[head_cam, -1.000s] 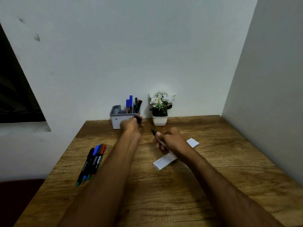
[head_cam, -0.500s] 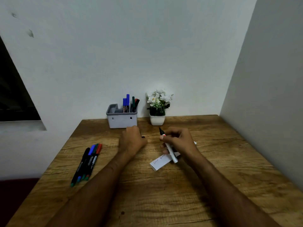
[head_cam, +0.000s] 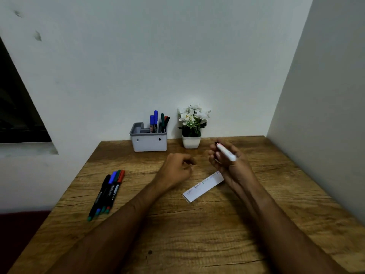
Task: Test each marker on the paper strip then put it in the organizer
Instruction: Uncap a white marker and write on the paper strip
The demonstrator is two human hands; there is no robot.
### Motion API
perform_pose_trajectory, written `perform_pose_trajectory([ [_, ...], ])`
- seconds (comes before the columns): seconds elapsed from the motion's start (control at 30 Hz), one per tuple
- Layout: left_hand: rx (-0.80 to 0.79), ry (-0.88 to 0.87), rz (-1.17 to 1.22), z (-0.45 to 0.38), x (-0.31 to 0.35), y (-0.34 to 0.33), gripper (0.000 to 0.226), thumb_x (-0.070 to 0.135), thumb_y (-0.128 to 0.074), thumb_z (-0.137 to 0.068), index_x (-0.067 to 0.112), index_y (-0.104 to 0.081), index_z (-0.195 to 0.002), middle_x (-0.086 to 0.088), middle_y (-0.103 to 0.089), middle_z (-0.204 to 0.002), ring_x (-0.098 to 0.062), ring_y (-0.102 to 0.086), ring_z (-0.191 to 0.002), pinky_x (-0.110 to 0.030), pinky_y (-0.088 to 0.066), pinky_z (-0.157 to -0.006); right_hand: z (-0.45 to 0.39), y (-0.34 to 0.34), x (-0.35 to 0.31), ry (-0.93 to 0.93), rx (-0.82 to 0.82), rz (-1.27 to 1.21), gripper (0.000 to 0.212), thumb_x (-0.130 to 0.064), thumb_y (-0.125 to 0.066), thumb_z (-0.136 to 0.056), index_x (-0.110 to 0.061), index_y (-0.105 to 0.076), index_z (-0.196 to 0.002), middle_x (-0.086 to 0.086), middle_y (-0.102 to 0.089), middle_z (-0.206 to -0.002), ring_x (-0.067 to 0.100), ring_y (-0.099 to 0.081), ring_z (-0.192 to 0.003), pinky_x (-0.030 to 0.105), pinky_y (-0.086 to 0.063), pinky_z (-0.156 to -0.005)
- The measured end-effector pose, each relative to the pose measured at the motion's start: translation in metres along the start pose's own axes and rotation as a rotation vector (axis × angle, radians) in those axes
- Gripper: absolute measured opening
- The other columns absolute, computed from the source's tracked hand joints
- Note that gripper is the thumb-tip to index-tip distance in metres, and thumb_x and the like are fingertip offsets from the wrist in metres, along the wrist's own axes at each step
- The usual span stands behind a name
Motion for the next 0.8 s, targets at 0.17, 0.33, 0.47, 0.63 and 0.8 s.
perform_pose_trajectory([
  [0.17,-0.339,-0.150,0.121,0.008,-0.005,-0.020,0.049,0.019,-0.067,-0.091,0.019,-0.057,-0.140,0.005,-0.054,-0.145,-0.004,-0.049,-0.133,-0.030,-0.042,-0.112,0.001,0.014,-0.002,0.003,0.112,0.031,0.021,-0.002,-0.056,-0.100,-0.003,-0.071,-0.115,0.013,-0.074,-0.091,0.020,-0.073,-0.076,0.028,-0.061,-0.064],
  [0.33,-0.522,-0.245,0.005,0.010,-0.013,-0.039,0.051,0.022,-0.052,-0.100,0.032,-0.042,-0.149,0.005,-0.030,-0.161,-0.007,-0.019,-0.150,-0.039,-0.018,-0.124,0.005,0.030,-0.007,0.056,0.229,0.150,0.032,-0.022,-0.069,-0.094,-0.003,-0.073,-0.120,0.006,-0.072,-0.087,0.015,-0.064,-0.071,0.028,-0.054,-0.059],
  [0.47,-0.501,-0.249,-0.129,0.003,-0.012,-0.042,0.051,0.029,-0.049,-0.102,0.038,-0.038,-0.151,0.009,-0.019,-0.164,-0.018,-0.015,-0.153,-0.044,-0.019,-0.123,0.005,0.033,-0.008,0.079,0.256,0.126,0.026,-0.007,-0.072,-0.090,0.006,-0.070,-0.113,0.015,-0.074,-0.098,0.024,-0.069,-0.084,0.031,-0.059,-0.069],
  [0.63,-0.448,-0.220,-0.148,-0.011,-0.009,-0.047,0.048,0.032,-0.047,-0.102,0.035,-0.041,-0.150,0.007,-0.021,-0.164,-0.014,-0.019,-0.151,-0.037,-0.012,-0.124,0.008,0.036,-0.006,0.182,0.227,0.311,0.018,0.010,-0.070,-0.085,0.002,-0.073,-0.101,0.019,-0.076,-0.095,0.032,-0.074,-0.092,0.038,-0.063,-0.079],
  [0.8,-0.427,-0.131,-0.004,-0.017,-0.022,-0.051,0.045,0.036,-0.048,-0.099,0.047,-0.046,-0.143,0.006,-0.031,-0.160,-0.018,-0.023,-0.150,-0.047,-0.021,-0.122,0.012,0.041,0.001,0.229,0.127,0.547,0.018,0.004,-0.075,-0.084,0.001,-0.076,-0.101,0.022,-0.078,-0.097,0.040,-0.075,-0.097,0.049,-0.060,-0.090],
])
Point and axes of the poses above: each hand's wrist, its own z-axis away from the middle knuckle, its own y-axis out of the back of the hand, x = y × z, the point moved 2 cm from there along -z, towards the middle knuckle
